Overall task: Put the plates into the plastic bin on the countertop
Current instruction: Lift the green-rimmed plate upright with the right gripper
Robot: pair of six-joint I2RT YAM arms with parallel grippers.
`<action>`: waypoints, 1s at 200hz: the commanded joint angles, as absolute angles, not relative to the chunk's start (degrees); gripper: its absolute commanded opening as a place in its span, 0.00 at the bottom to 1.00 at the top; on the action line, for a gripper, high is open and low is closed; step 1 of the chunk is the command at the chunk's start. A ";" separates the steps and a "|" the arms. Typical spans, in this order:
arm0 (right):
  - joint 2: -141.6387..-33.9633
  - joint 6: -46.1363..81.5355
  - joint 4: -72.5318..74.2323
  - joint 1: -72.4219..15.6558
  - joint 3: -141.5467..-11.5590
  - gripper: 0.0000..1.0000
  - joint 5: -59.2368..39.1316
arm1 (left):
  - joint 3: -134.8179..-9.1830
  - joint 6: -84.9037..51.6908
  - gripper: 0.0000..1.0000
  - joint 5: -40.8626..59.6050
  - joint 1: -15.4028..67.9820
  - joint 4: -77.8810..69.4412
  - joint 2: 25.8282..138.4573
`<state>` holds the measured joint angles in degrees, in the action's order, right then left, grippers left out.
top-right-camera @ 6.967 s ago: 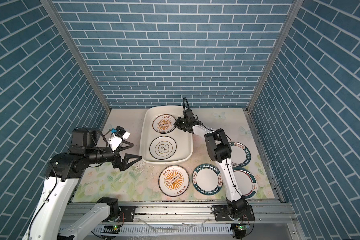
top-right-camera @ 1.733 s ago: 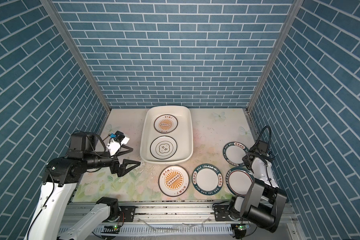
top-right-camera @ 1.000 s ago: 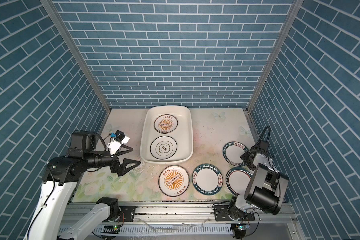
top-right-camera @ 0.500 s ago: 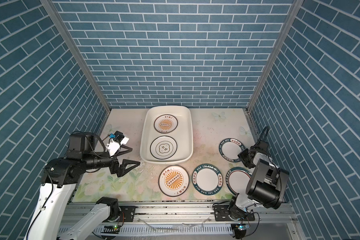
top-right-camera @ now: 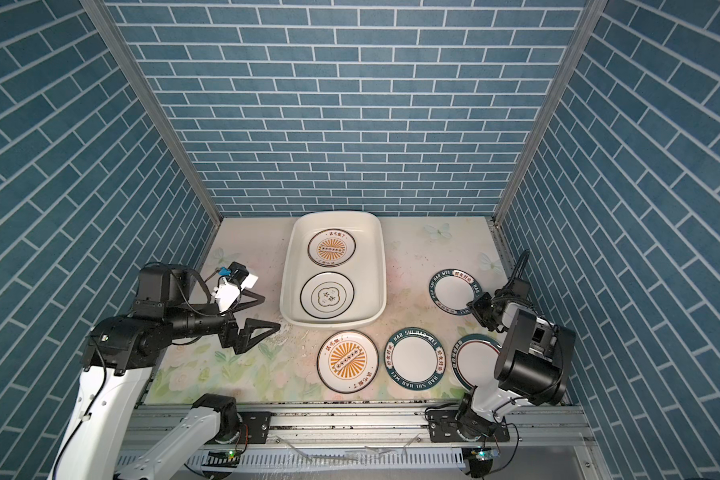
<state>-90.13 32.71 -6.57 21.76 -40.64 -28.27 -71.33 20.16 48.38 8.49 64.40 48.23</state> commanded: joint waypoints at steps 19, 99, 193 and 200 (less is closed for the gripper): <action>-91.68 35.12 -3.07 19.89 -39.55 0.29 -29.36 | -71.15 20.22 1.00 48.47 8.17 63.72 47.77; -91.93 38.74 1.22 19.62 -37.28 0.21 -30.44 | -72.55 20.65 1.00 47.97 8.17 64.16 48.44; -91.46 40.87 3.27 19.68 -37.28 0.11 -32.94 | -72.88 20.65 1.00 47.89 8.17 64.16 48.17; -91.39 40.94 3.42 19.72 -37.29 0.11 -33.16 | -72.87 20.57 1.00 47.90 8.20 64.16 48.00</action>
<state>-91.31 40.23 2.76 19.88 -37.65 -31.83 -71.37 20.18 47.77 8.49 64.40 48.38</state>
